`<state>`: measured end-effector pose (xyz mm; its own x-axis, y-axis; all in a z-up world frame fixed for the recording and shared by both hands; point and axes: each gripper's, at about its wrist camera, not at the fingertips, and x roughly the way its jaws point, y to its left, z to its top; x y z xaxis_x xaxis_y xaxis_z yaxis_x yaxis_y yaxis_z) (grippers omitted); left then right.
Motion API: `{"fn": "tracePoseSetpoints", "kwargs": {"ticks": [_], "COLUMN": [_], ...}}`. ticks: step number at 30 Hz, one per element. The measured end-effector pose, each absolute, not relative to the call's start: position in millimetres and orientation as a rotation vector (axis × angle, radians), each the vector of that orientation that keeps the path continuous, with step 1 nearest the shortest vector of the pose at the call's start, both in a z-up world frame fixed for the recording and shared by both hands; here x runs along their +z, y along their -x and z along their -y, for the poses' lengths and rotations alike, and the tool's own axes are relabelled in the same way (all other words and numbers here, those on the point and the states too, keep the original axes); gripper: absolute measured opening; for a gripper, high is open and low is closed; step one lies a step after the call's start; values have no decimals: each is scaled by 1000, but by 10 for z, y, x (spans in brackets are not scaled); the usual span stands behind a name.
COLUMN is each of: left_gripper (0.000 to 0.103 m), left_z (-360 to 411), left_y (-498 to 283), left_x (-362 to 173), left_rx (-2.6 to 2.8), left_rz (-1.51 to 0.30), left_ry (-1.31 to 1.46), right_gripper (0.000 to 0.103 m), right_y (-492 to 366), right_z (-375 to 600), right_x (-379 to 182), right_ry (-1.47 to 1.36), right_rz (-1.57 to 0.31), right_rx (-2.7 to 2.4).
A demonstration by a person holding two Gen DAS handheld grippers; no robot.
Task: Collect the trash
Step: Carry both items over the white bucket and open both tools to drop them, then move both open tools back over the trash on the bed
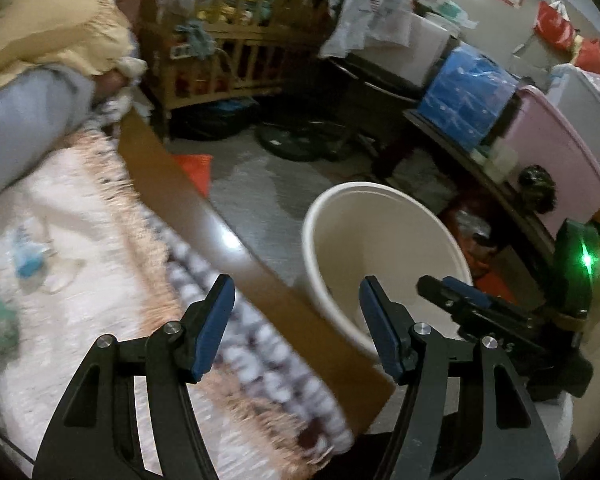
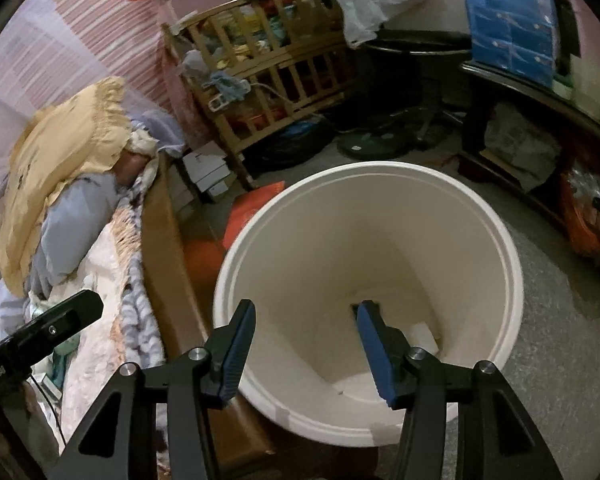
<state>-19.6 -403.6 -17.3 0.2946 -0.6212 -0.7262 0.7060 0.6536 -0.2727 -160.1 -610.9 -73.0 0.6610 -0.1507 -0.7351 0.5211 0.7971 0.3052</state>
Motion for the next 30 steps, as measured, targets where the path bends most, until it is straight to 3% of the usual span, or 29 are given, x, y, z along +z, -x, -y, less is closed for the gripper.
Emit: {"fn": "tracePoseSetpoints", "kwargs": {"ticks": [10,15,30], "left_gripper": [64,64,64], "left_z": [3430,3045,1721], "left_y": [254,257,80], "left_x": [-179,-173,-176], "left_rx": [-670,-599,-364], "left_rz": [-838,-830,-838], "left_ry": [-157,-153,-86], "right_gripper": [52,58,58], "right_y": [1423,1258,653], "right_z": [5653,5294,4097], "right_x": [-692,-654,-721], "right_ry": [-495,-454,-319], "right_rz": [-777,-796,-888], "right_rx": [-307,-225,42]}}
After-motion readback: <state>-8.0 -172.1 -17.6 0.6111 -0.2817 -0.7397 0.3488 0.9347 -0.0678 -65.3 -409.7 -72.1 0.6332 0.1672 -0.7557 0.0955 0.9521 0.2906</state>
